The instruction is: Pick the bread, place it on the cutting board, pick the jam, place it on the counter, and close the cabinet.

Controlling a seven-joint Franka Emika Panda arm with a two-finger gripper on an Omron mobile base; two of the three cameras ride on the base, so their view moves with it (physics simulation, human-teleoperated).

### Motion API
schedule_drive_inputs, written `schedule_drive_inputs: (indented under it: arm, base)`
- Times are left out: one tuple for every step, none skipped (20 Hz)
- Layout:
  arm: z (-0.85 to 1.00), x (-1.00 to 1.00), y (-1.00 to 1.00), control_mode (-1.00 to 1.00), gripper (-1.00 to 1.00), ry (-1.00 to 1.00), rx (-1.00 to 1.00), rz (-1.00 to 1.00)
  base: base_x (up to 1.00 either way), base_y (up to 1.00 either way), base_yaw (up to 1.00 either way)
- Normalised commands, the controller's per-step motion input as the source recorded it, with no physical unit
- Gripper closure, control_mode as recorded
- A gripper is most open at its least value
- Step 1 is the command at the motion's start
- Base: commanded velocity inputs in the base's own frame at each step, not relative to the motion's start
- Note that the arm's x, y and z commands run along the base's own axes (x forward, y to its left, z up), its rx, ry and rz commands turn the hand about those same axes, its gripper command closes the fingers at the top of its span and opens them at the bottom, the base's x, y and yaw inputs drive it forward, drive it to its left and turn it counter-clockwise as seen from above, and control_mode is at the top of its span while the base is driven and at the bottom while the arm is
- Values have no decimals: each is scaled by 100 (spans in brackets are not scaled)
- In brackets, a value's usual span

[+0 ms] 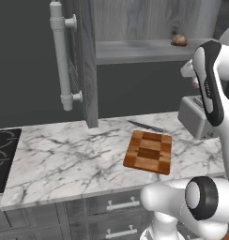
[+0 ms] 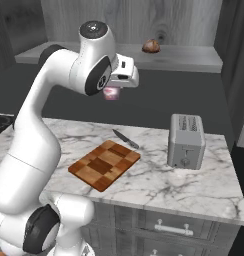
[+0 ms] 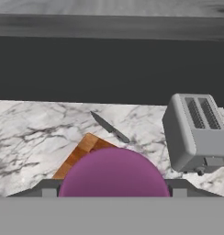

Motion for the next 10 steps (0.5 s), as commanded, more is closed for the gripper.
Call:
schedule_drive_inputs:
  arm:
    - [-21,-26,-4,-100,100,0,0,0]
    - [-23,-29,-9,-100,100,0,0,0]
    - [-21,-26,-5,-100,100,0,0,0]
    - [-19,-24,-2,-100,100,0,0,0]
    - [-21,-25,-1,-100,100,0,0,0]
    - [-20,-21,0,-100,100,0,0,0]
    - [-19,-16,0,-100,100,0,0,0]
    - [-17,-11,0,-100,100,1,0,0]
    - [-21,-12,0,-100,100,0,0,0]
    - [-23,-12,0,-100,100,0,0,0]
  base:
    - [0,0,0]
    - [0,0,0]
    - [0,0,0]
    - [0,0,0]
    - [0,0,0]
    - [0,0,0]
    - [0,0,0]
    - [0,0,0]
    - [0,0,0]
    - [0,0,0]
